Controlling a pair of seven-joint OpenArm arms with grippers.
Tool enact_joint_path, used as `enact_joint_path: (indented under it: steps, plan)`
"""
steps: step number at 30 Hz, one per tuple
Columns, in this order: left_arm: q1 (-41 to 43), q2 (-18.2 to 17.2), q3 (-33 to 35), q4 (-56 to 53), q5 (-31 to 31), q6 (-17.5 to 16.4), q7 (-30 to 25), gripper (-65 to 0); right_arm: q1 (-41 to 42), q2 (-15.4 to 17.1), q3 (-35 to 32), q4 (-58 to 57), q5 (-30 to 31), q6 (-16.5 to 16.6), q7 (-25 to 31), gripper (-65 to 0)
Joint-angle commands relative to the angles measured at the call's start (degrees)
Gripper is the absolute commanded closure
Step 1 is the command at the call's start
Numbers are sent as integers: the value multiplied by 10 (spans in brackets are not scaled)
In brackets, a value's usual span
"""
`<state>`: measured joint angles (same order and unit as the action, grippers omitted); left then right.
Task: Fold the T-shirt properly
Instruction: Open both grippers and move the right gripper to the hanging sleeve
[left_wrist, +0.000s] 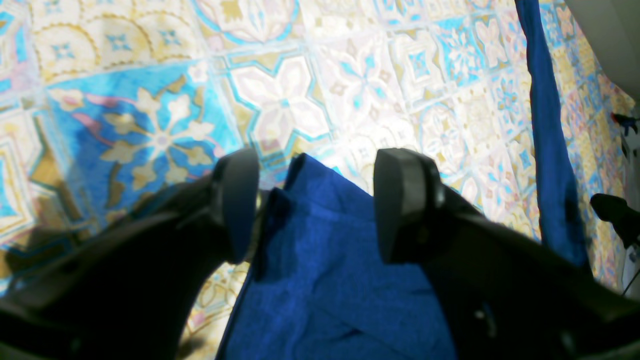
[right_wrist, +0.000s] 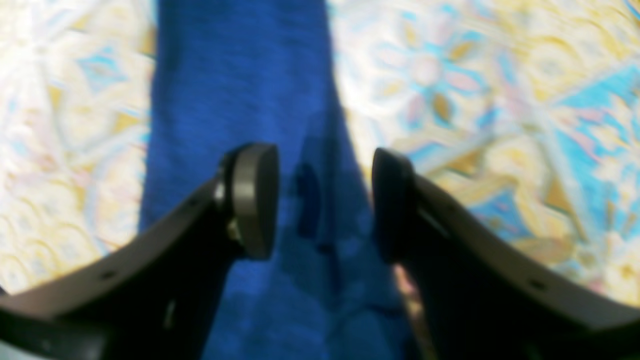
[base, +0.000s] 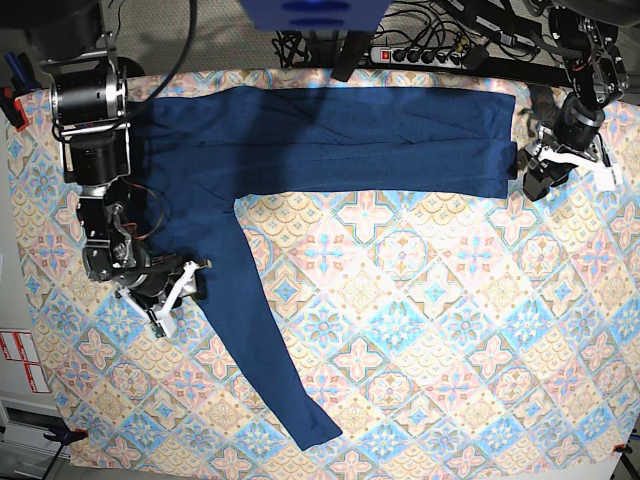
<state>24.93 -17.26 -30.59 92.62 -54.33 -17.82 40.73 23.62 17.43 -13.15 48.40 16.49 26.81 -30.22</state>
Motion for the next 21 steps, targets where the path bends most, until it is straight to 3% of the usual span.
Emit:
enact_joint_path:
  steps: [1,5,14,21]
  plan:
    - [3,-9,-3,10,-9,-4,-10,-357,17,5,2,7,6,1,11,-292]
    - [5,-9,-3,10,-10,-4,-10,-357,30,-4,2,-26,5,1,13,-292]
    - [19,-9,-5,10,-15,-4,-10,-356,51,-3,1,-127,5,1,83,-292]
    - [24,-9,-5,10,-17,-4,-10,-356,48,-3,-7,-135,5,1,81,-289]
